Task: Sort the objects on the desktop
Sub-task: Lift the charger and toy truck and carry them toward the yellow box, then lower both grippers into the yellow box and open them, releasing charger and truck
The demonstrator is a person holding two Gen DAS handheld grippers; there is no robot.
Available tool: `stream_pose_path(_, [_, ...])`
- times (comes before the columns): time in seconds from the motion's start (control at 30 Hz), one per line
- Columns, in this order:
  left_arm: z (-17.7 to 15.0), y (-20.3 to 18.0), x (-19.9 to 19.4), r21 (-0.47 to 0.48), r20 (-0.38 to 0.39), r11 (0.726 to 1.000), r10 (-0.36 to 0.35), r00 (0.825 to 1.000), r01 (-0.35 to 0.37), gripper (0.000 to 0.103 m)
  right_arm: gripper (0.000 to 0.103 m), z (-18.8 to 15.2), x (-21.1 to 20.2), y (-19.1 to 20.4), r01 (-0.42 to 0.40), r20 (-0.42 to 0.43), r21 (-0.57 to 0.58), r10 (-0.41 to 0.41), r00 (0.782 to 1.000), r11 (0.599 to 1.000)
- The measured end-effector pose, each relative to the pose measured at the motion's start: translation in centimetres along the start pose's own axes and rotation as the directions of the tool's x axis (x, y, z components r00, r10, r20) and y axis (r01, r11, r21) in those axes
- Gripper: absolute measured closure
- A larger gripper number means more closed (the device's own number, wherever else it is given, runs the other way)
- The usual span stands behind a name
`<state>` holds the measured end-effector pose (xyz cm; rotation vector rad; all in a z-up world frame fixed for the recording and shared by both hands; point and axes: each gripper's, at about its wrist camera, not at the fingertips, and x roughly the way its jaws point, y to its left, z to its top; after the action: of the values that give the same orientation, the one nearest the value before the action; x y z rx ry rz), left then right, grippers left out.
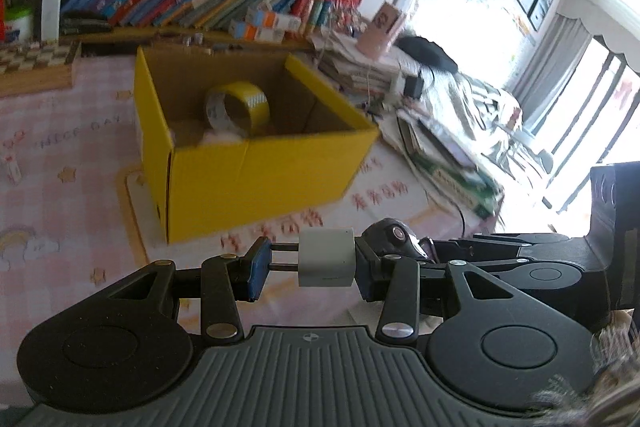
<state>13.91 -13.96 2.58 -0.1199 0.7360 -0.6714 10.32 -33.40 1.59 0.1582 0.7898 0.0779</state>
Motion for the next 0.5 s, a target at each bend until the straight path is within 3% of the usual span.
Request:
stream_pose_path(0.27, [5.0,-0.8,1.3,0.036,0.128,0.996,0.076,0.989,-0.081,0.063,0.059,5.7,1.2,-2.0,-0.047,0.105,-0.064,0.053,0.993,0.997])
stream_pose_path(0.5, [8.2,0.1,5.1,0.066,0.143,0.982,0.166,0.976,-0.177,0.063,0.059,9.6,4.4,-2.8,-0.062,0.140,-0.156,0.084,0.987,0.986])
